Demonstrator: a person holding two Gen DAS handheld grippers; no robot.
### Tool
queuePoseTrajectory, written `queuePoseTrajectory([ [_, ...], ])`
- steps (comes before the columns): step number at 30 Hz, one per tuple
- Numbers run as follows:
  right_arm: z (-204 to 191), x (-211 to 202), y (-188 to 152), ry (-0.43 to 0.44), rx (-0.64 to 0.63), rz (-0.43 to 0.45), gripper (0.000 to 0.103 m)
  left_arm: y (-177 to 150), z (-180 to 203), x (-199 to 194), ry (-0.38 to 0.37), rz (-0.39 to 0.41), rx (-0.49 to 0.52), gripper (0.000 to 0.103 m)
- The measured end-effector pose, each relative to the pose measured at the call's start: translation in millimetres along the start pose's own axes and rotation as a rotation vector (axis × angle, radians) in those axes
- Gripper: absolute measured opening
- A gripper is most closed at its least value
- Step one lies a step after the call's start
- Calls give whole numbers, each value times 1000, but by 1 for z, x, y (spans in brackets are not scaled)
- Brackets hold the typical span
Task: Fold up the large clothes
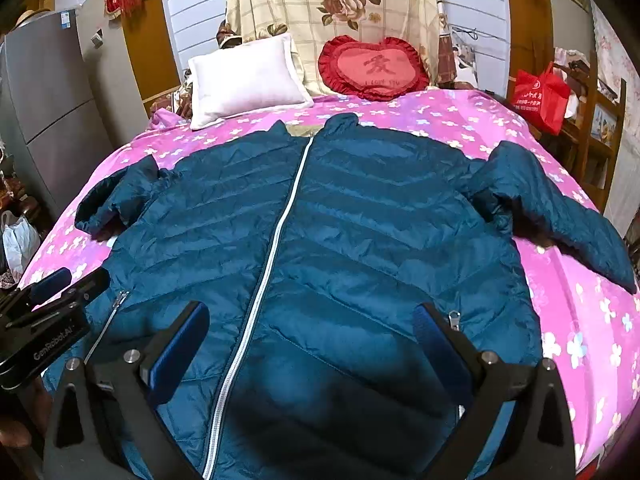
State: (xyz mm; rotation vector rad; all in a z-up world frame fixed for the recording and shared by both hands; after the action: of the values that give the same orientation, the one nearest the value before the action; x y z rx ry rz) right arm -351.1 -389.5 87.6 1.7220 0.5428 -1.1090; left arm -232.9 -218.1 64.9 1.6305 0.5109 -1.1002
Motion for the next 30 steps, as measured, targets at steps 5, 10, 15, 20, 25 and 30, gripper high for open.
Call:
queuePoseTrajectory([
  [5, 0, 4, 1, -2, 2, -4, 103, 1, -1, 3, -3, -4, -6, 40],
  [10, 0, 5, 3, -6, -4, -2, 103, 1, -1, 5, 0, -6, -7, 40],
  [15, -3, 9, 3, -6, -11, -9, 103, 1, -1, 7, 19, -1, -4, 40],
  [20, -7, 11, 4, -16, -22, -8, 103, 0, -1, 9, 11, -5, -6, 40],
  [25, -5, 11, 5, -30, -19, -4, 103, 0, 0, 10, 11, -6, -2, 40],
  [30, 1, 10, 5, -44, -7, -3, 103, -1, 5, 12, -6, -20, 8, 40],
])
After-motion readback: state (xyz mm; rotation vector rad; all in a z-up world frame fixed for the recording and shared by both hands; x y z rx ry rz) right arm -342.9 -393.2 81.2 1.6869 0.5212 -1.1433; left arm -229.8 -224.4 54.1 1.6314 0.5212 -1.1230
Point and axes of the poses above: each gripper's, at about its wrist camera, not at the fingertips, and x roughly the way its jaws point, z to its right, y to its top, the point moved 5 cm from there along x, roughly the way its jaws point, and after that the axes turned 15 degrees about -z, right-handed, at the moved point
